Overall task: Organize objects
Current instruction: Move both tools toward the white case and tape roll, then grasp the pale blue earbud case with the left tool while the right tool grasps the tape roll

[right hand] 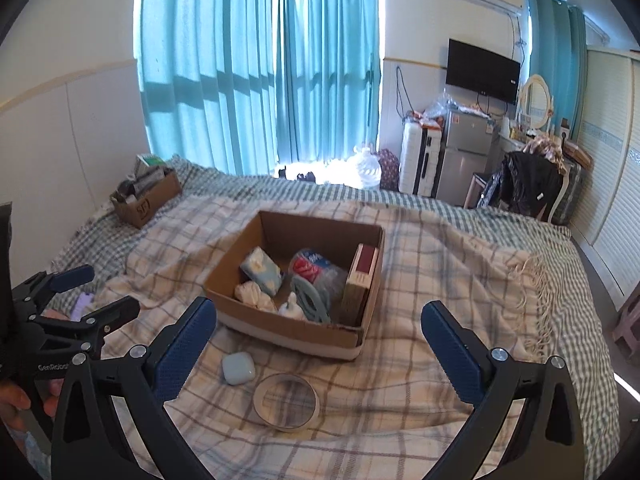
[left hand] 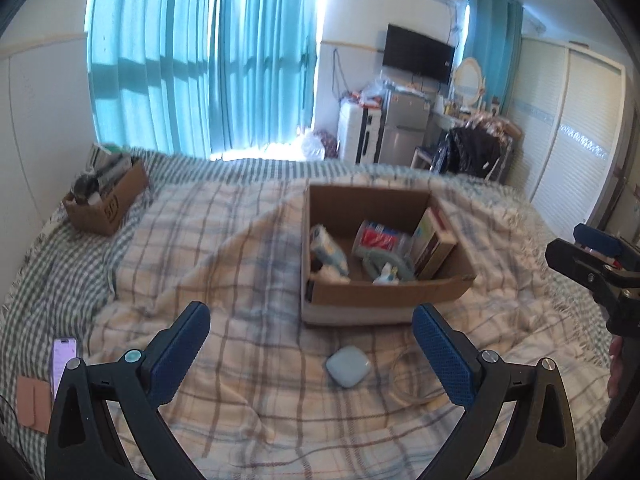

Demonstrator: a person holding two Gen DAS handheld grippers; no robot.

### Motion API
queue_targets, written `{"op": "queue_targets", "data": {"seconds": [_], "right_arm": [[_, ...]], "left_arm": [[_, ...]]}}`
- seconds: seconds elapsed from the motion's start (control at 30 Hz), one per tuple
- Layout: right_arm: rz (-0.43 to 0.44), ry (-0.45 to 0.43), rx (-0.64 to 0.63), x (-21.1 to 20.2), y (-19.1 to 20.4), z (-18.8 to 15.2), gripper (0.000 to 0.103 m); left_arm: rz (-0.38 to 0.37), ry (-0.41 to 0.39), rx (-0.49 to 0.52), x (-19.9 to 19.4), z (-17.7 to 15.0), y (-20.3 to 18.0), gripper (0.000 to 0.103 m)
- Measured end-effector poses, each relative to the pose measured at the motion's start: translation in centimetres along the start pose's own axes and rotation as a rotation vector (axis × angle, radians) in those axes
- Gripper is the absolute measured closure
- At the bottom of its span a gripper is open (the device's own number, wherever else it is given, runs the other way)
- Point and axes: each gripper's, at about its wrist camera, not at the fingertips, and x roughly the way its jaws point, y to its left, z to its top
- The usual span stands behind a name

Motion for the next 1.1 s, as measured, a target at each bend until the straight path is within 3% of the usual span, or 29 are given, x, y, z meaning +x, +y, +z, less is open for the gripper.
{"op": "queue_targets", "data": {"seconds": [0.2,0.3,0.43,0.6,0.73,0.97,1.1], "right_arm": [[0.028,0.147,0.012,7.1,0.6,-4.0,0.0],[0.018,0.273,-0.029,10.6,1.6,-6.9,0.0],[0.05,0.379,-0.057,13.0,2.3,-8.8,0.0],[0.064,0.487,-0.098,15.2,3.2,-10.2,0.0],[0.037,0.526,-0.116,16.1,3.8,-10.9,0.0],[0.059,0.57,-0.164,17.0,5.1,-11.8,0.001],[-0.002,0.592,-0.184,17.3,5.0,-12.3,0.021]], "left_arm": [[0.025,0.113,-0.053,4.8,-3.9,1.8,0.0],[0.055,0.172,-0.046,6.7,-6.1,2.0,0.0],[0.086,0.275,-0.06,9.0,-7.9,2.1,0.0],[0.047,0.287,-0.111,9.5,-8.3,3.2,0.0],[0.032,0.304,-0.151,9.9,-8.6,3.8,0.0],[0.031,0.298,-0.132,9.8,-8.4,3.4,0.0],[0.034,0.304,-0.135,9.9,-8.4,3.5,0.0]]}}
